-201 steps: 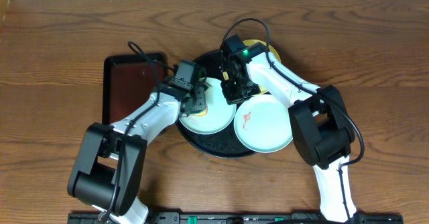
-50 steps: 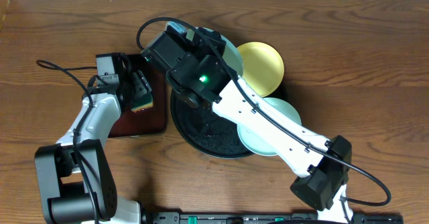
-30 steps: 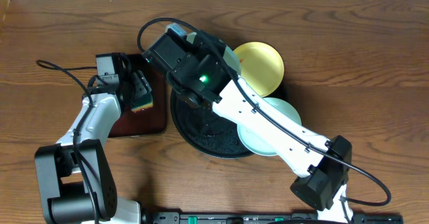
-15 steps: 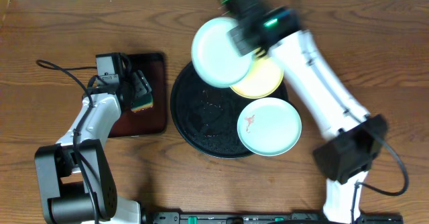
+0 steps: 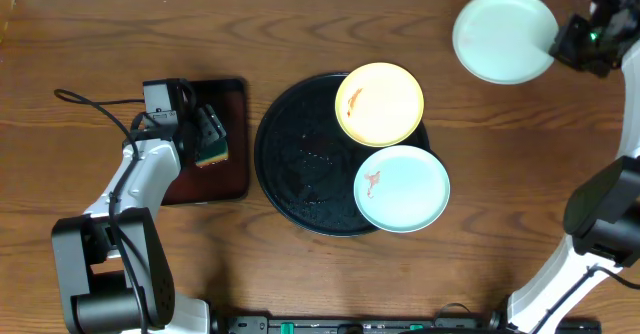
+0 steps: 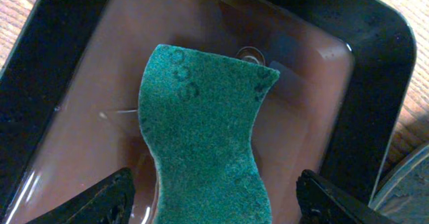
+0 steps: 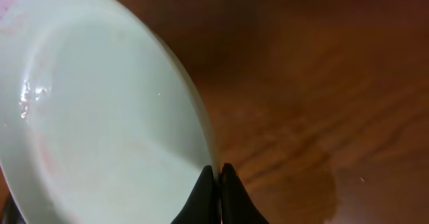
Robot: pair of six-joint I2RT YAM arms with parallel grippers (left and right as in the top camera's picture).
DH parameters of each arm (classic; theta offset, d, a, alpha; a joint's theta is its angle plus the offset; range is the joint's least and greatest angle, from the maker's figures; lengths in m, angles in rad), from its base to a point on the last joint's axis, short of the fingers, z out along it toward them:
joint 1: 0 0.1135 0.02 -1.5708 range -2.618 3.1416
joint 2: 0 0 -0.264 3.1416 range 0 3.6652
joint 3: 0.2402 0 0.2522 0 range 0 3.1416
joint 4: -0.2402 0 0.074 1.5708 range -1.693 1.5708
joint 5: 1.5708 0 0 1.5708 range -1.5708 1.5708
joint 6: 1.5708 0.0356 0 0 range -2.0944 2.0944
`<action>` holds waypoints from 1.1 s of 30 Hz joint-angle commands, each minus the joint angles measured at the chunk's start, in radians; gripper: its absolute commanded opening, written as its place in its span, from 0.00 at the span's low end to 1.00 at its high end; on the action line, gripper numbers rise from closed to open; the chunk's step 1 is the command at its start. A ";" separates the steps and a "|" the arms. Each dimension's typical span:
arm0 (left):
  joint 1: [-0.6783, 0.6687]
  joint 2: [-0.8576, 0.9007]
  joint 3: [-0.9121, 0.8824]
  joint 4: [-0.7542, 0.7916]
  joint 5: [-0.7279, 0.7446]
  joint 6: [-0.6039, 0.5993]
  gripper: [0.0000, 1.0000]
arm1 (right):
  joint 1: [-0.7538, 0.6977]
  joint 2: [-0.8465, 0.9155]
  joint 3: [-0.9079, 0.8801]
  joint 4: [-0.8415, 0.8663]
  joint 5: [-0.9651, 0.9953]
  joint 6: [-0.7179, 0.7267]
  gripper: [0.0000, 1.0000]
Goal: Clean dirty plates on tray and stack at the side
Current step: 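Carry the pale green plate right and set it on the table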
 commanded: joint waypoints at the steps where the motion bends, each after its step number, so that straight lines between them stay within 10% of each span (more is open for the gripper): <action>1: 0.003 -0.003 0.003 -0.003 -0.009 0.002 0.78 | -0.031 -0.012 -0.154 0.108 -0.047 0.016 0.01; 11: 0.003 -0.003 0.003 -0.003 -0.009 0.002 0.78 | 0.015 -0.012 -0.424 0.367 -0.016 0.046 0.02; 22: 0.003 -0.003 0.003 -0.003 -0.009 0.002 0.78 | 0.133 -0.093 -0.409 0.306 -0.027 0.044 0.27; 25: 0.003 -0.003 0.003 -0.003 -0.009 0.002 0.78 | 0.164 -0.181 -0.409 0.282 -0.020 0.042 0.41; 28: 0.003 -0.003 0.003 -0.003 -0.009 0.002 0.78 | 0.195 -0.270 -0.409 0.271 -0.016 0.042 0.82; 33: 0.003 -0.003 0.003 -0.003 -0.009 0.002 0.78 | 0.249 -0.381 -0.409 0.269 -0.017 0.050 0.89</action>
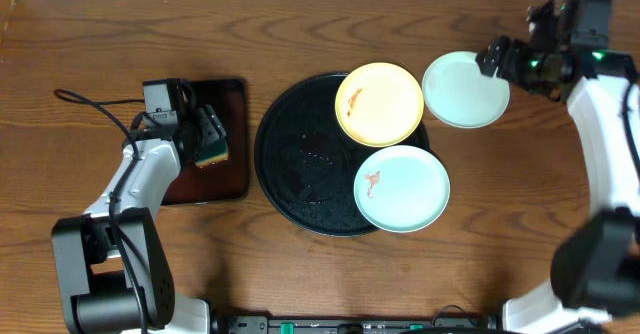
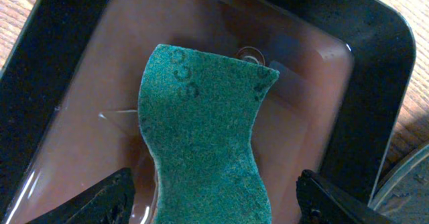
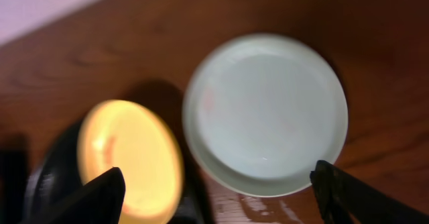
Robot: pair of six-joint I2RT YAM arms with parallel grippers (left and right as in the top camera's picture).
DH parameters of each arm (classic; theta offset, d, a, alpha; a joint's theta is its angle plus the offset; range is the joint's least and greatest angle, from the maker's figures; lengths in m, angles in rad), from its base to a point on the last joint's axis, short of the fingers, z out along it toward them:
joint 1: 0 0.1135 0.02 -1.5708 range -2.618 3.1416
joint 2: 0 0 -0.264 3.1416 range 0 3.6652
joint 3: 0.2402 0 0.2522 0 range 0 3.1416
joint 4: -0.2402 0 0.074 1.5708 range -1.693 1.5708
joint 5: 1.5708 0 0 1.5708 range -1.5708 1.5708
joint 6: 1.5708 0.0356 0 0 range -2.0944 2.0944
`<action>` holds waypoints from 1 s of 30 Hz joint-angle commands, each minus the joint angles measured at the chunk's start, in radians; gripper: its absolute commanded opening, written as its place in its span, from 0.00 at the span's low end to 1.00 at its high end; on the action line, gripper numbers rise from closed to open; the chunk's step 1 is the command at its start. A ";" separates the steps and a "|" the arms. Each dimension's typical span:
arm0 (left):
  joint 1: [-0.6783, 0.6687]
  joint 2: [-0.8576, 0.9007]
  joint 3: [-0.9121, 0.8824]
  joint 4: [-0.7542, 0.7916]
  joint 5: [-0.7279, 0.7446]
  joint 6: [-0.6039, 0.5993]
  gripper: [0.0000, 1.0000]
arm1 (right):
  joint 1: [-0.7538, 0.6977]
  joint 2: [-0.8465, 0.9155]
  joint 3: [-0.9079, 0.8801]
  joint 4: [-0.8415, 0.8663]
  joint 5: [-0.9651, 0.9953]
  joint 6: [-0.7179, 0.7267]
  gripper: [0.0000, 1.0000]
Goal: Clean dirty plates on tray and stack at the side
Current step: 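Carry the pale green plate right and set it on the table, then release the pale green plate and withdraw the right gripper rightward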
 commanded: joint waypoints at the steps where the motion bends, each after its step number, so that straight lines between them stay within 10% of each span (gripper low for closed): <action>1: 0.003 -0.003 0.003 -0.003 -0.009 0.002 0.78 | 0.049 -0.067 0.010 -0.003 0.000 0.008 0.90; 30: 0.002 -0.003 0.003 -0.004 -0.009 0.002 0.78 | 0.209 -0.123 0.010 -0.019 -0.030 0.008 0.94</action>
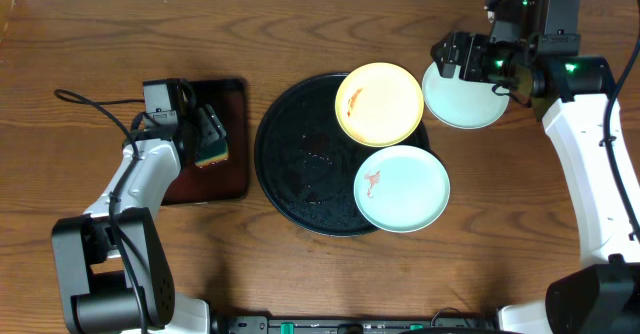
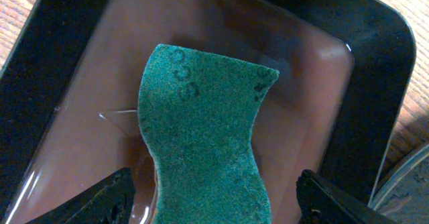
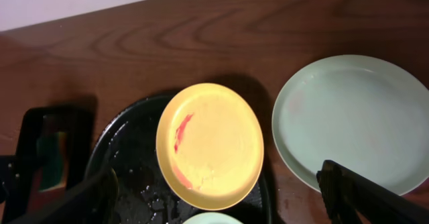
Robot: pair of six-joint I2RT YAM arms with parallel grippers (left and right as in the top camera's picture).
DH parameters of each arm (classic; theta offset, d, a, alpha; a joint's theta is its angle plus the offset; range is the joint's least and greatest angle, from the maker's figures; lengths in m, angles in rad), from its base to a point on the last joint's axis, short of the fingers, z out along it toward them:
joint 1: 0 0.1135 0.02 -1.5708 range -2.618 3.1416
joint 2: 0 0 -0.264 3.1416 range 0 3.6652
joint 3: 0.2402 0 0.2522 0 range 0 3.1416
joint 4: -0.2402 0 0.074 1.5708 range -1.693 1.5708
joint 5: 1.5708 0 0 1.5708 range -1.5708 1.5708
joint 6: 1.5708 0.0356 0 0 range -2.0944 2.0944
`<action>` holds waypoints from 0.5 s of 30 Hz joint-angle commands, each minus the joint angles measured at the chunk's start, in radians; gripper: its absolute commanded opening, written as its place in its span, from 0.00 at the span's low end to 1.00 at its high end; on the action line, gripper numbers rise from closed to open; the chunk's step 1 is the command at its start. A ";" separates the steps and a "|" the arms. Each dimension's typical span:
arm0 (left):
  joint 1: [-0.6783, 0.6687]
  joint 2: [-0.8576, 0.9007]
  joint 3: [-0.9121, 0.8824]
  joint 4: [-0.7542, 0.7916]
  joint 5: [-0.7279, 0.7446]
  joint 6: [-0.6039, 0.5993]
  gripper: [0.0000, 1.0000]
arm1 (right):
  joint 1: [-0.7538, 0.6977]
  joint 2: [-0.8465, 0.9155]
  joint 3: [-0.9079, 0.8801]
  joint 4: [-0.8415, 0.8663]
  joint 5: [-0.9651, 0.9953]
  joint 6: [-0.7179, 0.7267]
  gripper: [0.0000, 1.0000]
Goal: Clean dirty plates on tray and stack at the side
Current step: 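Release the pale green plate and withdraw the right gripper rightward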
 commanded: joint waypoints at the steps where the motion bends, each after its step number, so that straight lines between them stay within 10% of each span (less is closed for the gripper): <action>1: 0.003 -0.003 0.003 -0.004 -0.009 0.002 0.78 | 0.026 -0.026 0.007 -0.005 -0.014 0.004 0.94; 15: 0.002 -0.003 0.003 -0.006 -0.009 0.002 0.78 | 0.045 -0.053 0.007 -0.007 -0.014 0.003 0.94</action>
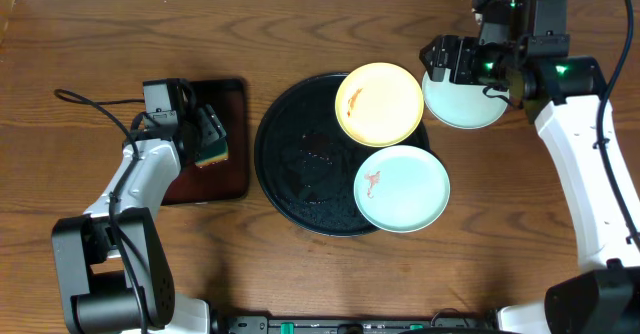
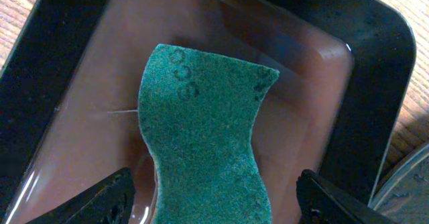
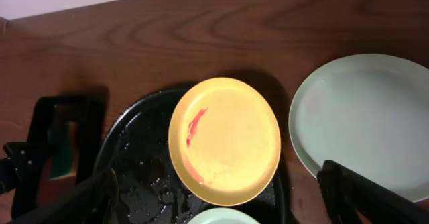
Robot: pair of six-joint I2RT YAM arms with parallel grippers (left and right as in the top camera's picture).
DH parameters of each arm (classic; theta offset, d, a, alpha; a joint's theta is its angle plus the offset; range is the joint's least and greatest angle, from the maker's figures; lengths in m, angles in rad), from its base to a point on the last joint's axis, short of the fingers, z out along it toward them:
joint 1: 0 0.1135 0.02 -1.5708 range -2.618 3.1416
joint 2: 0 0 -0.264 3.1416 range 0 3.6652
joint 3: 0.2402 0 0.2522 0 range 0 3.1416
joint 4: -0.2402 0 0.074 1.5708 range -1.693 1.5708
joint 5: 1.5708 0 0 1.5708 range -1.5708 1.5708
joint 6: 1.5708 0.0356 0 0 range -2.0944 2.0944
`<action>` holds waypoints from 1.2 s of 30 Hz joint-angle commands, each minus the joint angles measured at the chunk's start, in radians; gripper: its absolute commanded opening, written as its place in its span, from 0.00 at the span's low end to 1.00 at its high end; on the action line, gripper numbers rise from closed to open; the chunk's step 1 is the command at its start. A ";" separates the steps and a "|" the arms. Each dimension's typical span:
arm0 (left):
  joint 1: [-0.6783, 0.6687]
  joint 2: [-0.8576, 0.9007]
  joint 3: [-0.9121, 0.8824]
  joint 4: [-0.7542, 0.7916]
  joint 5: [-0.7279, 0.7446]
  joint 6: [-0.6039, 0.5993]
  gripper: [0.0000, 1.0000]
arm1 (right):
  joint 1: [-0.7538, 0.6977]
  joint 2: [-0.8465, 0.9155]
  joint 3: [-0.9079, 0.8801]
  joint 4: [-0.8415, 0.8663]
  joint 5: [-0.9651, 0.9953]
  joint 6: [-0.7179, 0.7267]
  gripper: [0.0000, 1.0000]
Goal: Clean dirty plates on tray and stack at the side
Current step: 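Release the pale green plate and withdraw the right gripper rightward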
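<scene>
A round black tray (image 1: 300, 164) holds a yellow plate (image 1: 379, 104) with a red smear and a pale green plate (image 1: 401, 188) with a red smear. A clean pale green plate (image 1: 462, 104) lies on the table right of the tray, partly under my right gripper (image 1: 440, 56), which hovers open and empty above it. In the right wrist view the yellow plate (image 3: 224, 140) sits central and the clean plate (image 3: 365, 120) at right. My left gripper (image 2: 214, 207) stands open around a green sponge (image 2: 204, 133) in the black water tub (image 2: 375, 83).
The black rectangular tub (image 1: 235, 134) with brownish water sits left of the tray. A black cable (image 1: 85, 102) trails at the far left. Bare wooden table (image 1: 300, 19) lies behind and in front of the tray.
My right gripper has shifted slightly left, so the yellow plate sits more central in its view. The left gripper and sponge stay as they were.
First my right gripper was shut on the rim of the clean pale green plate at the far right corner. Then the plate lay on the table beside the tray, released. Since then the open right gripper has risen and moved left over the plates.
</scene>
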 commanded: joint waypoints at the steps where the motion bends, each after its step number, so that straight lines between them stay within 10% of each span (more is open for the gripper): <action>1: 0.003 -0.003 0.003 -0.006 -0.009 0.002 0.78 | 0.008 -0.048 0.007 -0.003 -0.007 0.003 0.94; 21: 0.003 -0.003 0.003 -0.006 -0.009 0.002 0.78 | -0.007 -0.158 0.007 -0.219 0.137 0.001 0.99; 36: 0.003 -0.003 0.003 -0.005 -0.009 0.002 0.78 | -0.345 -0.179 0.006 -0.349 0.285 0.004 0.99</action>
